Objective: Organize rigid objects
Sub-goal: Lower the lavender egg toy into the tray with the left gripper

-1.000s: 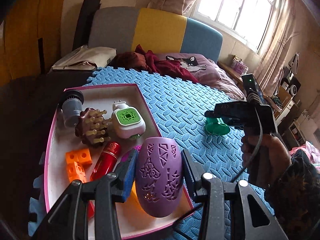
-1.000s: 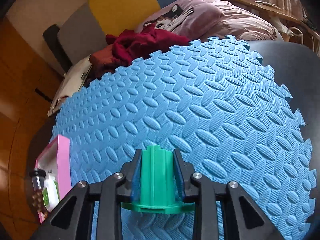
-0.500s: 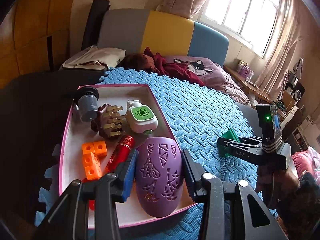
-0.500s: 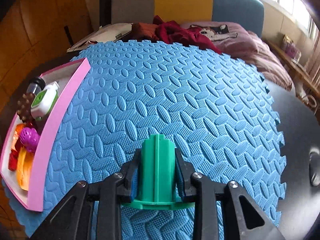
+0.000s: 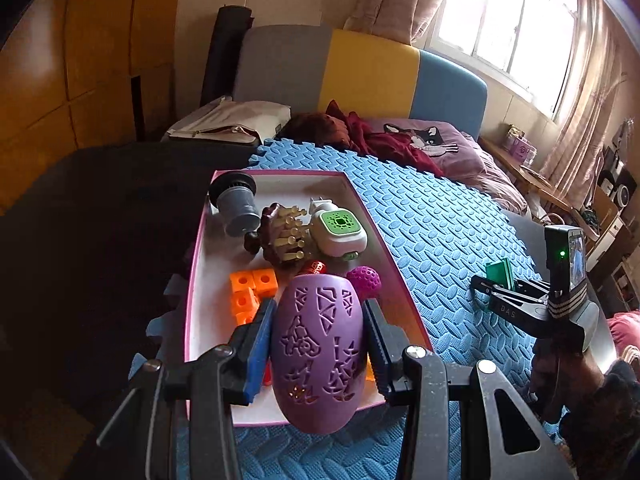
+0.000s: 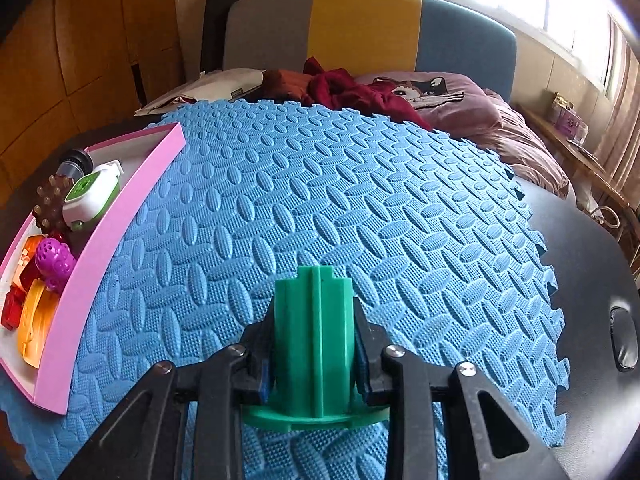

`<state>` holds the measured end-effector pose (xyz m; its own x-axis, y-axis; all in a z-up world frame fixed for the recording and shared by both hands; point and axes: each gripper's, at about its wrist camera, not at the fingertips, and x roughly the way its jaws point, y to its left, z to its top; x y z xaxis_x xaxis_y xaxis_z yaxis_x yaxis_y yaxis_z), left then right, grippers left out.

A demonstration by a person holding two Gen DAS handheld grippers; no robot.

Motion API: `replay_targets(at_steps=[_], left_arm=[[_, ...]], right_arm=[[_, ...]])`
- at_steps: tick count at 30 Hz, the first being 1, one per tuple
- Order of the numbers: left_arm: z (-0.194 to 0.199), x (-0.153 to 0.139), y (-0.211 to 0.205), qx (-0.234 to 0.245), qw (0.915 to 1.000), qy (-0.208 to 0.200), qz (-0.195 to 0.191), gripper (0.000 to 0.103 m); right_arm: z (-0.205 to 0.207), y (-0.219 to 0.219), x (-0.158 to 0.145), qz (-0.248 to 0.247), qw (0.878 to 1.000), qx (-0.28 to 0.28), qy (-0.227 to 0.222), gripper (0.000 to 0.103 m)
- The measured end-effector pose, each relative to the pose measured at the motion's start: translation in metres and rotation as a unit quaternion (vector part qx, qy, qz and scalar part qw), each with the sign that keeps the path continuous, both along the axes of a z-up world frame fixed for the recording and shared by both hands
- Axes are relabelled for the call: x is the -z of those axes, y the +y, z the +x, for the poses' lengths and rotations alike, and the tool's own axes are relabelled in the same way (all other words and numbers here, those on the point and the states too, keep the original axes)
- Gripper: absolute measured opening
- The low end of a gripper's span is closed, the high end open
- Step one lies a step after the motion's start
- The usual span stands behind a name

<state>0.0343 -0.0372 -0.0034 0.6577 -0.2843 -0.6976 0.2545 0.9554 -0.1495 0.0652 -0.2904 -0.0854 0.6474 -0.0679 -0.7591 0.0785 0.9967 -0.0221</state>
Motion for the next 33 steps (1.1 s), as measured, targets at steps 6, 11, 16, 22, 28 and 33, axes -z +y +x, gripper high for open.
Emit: replay_targets(at_steps=[6, 11, 16, 22, 28, 33], left_arm=[[-0.001, 0.001, 0.011, -0.024, 0.9997, 0.004, 0.007, 0.044], [-0.006, 0.004, 0.019, -0.033, 0.9993, 0.003, 0.018, 0.044], [-0.009, 0.012, 0.031, -0.043, 0.9987, 0.012, 0.023, 0.044], [-0.013, 0.018, 0.047, -0.057, 0.9979, 0.017, 0.025, 0.044], [-0.018, 0.023, 0.064, -0.063, 0.9976, 0.024, 0.015, 0.044], [-0.017, 0.024, 0.087, -0.082, 0.9959, 0.036, -0.011, 0.044]], right_arm=[[-0.001, 0.001, 0.0, -0.002, 1.0, 0.0, -0.001, 0.03], [-0.001, 0.0, 0.0, -0.002, 1.0, 0.0, -0.001, 0.03], [-0.001, 0.0, 0.0, -0.001, 1.0, 0.0, -0.001, 0.03], [-0.001, 0.0, 0.0, -0.003, 1.0, 0.0, -0.001, 0.03], [-0.001, 0.001, 0.0, -0.001, 1.0, 0.0, -0.001, 0.03], [-0.001, 0.0, 0.0, 0.001, 1.0, 0.0, -0.002, 0.03]])
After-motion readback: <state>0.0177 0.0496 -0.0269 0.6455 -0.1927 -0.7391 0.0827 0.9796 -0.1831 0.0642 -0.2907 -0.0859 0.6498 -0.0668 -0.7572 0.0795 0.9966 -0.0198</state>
